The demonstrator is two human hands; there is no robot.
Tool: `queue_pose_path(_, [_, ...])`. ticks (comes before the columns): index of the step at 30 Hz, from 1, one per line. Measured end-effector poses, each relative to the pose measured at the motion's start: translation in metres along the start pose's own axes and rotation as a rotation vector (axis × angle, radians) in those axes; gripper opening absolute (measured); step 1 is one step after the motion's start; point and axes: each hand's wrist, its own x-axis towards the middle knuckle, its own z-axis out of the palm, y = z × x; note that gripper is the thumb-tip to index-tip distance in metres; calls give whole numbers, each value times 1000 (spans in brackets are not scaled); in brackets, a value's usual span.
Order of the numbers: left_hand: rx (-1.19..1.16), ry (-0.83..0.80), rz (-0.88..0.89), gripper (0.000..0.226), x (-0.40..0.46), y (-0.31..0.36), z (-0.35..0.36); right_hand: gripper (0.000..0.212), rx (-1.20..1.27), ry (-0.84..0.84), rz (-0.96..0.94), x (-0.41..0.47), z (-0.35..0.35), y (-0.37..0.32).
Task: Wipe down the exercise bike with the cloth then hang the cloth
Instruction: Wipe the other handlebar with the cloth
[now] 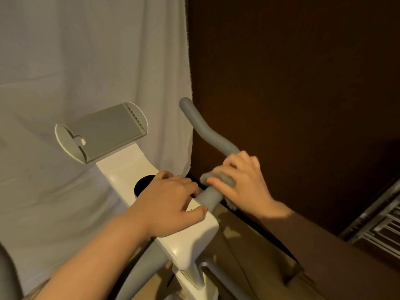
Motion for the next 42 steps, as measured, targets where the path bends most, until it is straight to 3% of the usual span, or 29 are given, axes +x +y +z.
queue_pose_path(3, [1, 16, -10, 51, 0, 0, 1, 45, 99, 84, 331, 3, 7, -18])
queue_pose_path(4, [-2, 29, -13, 49, -1, 0, 2, 44, 118, 80, 328, -4, 11, -31])
queue_pose_path(8, [30, 28, -13, 50, 1, 3, 3, 46, 32, -146, -1, 4, -5, -13])
queue_pose_path(9, [39, 25, -16, 53, 1, 3, 3, 46, -10, -146, 35, 13, -8, -2])
queue_pose_path(12, [45, 29, -25, 59, -1, 3, 5, 35, 77, 32, 384, 14, 3, -13])
queue_pose_path(14, [68, 24, -2, 63, -2, 2, 6, 30, 77, 90, 342, -1, 15, -33])
queue_pose_path(17, [88, 22, 12, 63, 0, 3, 5, 39, 154, 16, 184, -8, 10, -26])
queue_pose_path(20, [85, 44, 2, 60, 1, 2, 5, 43, 162, 59, 304, 1, 7, -8])
queue_pose_path(24, [64, 52, 6, 56, 0, 1, 8, 28, 177, 246, 388, -12, 26, -45])
queue_pose_path(28, [69, 59, 24, 57, 1, 1, 7, 37, 127, 24, 177, -11, 0, -26])
queue_pose_path(30, [77, 49, 14, 60, 1, 1, 6, 47, 96, -12, 268, -5, -6, -15])
queue_pose_path(32, [85, 34, 16, 62, 0, 2, 5, 45, 186, 61, 405, -8, 0, -29])
queue_pose_path(36, [88, 14, 45, 66, -1, 2, 3, 25, 313, -16, 370, -17, 4, -47])
queue_pose_path(42, [77, -5, 59, 69, 0, 2, 2, 29, 381, -112, 377, -12, -9, -46])
